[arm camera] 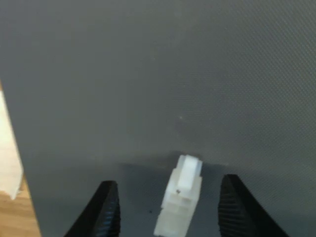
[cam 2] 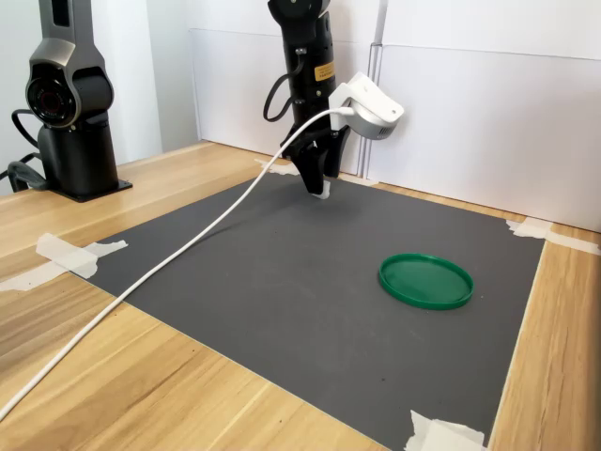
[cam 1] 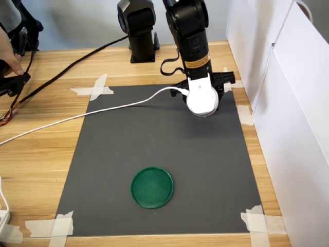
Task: Grasp a white terminal and put it in the green lid.
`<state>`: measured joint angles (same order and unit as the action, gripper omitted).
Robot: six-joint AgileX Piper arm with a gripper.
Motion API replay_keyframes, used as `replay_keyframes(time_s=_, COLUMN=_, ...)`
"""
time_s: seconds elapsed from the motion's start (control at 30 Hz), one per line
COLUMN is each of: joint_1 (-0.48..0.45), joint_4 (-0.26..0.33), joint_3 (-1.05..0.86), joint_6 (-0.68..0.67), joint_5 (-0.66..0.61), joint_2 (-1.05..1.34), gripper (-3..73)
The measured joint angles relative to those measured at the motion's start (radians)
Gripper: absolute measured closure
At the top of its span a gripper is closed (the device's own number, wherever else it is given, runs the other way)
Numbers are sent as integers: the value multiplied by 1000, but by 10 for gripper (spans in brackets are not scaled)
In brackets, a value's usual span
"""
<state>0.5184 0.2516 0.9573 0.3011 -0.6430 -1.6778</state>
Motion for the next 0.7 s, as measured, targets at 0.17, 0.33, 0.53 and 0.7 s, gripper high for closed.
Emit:
replay_keyframes(time_s=0.17, joint_1=0, joint_4=-5, joint_3=0, joint_6=4, joint_5=3, joint_2=-10, gripper=217)
replay_keyframes(time_s=0.33, joint_1=0, joint_4=-8, joint_3=0, joint_6=10, joint_5=3, joint_2=-25, gripper=237)
replay_keyframes(time_s=0.53, joint_1=0, joint_4=-19, joint_3=0, joint_6=13, joint_5=0, joint_2=-28, gripper=312)
replay_keyframes(time_s=0.7, joint_1=0, joint_4=-17, joint_3=0, joint_6=14, joint_5=1, joint_2=-31, gripper=452)
